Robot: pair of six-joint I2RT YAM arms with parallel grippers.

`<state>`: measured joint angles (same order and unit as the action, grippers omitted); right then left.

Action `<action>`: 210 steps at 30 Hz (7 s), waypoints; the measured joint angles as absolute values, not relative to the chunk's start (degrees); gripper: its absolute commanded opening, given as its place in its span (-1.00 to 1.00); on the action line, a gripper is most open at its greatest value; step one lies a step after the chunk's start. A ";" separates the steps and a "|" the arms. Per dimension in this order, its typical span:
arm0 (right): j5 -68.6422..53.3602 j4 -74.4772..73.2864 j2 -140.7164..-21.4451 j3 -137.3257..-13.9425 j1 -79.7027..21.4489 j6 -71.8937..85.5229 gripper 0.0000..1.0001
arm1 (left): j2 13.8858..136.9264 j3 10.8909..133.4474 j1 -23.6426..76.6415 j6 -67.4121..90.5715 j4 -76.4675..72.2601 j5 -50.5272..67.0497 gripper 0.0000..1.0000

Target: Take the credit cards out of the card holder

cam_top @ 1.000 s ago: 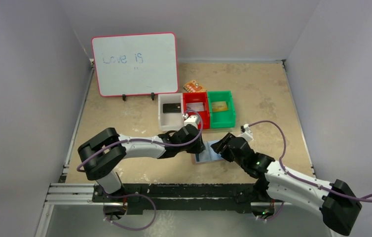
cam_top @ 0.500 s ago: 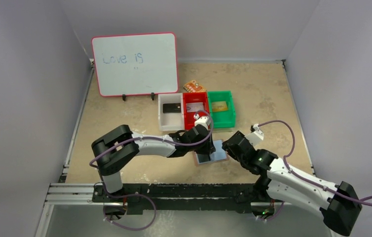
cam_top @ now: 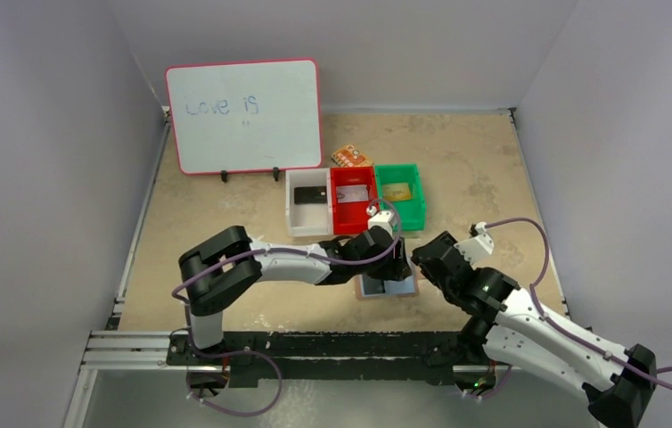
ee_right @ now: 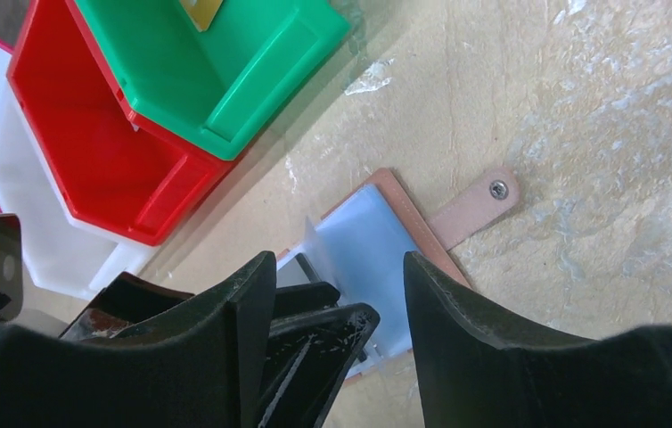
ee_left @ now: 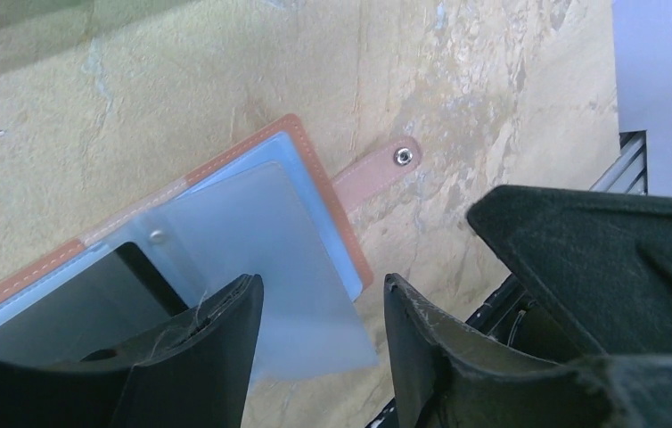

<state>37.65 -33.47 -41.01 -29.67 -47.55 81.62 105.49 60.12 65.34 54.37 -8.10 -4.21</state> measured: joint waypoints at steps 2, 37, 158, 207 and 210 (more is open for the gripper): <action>38.04 -34.37 -39.75 -29.67 -47.55 81.91 0.18 | 106.19 60.90 65.47 54.48 -8.19 -4.23 0.07; 25.34 -15.38 -42.50 -24.82 -47.55 63.11 0.09 | 90.26 54.13 68.12 58.26 6.61 -30.30 0.11; -8.45 35.03 -71.05 -8.43 -41.74 68.01 -0.48 | 91.50 43.64 66.52 65.36 5.37 -22.61 -0.85; -4.32 22.00 -52.47 -2.61 -41.56 70.52 -1.00 | 89.36 43.29 67.53 66.78 9.78 -28.77 -0.75; -4.21 22.02 -52.56 -2.66 -41.56 70.46 -1.00 | 87.88 43.27 67.53 66.43 10.20 -28.88 -0.61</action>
<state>-4.21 22.02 -52.56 -2.66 -41.56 70.46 87.88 43.27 67.53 66.43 10.20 -28.88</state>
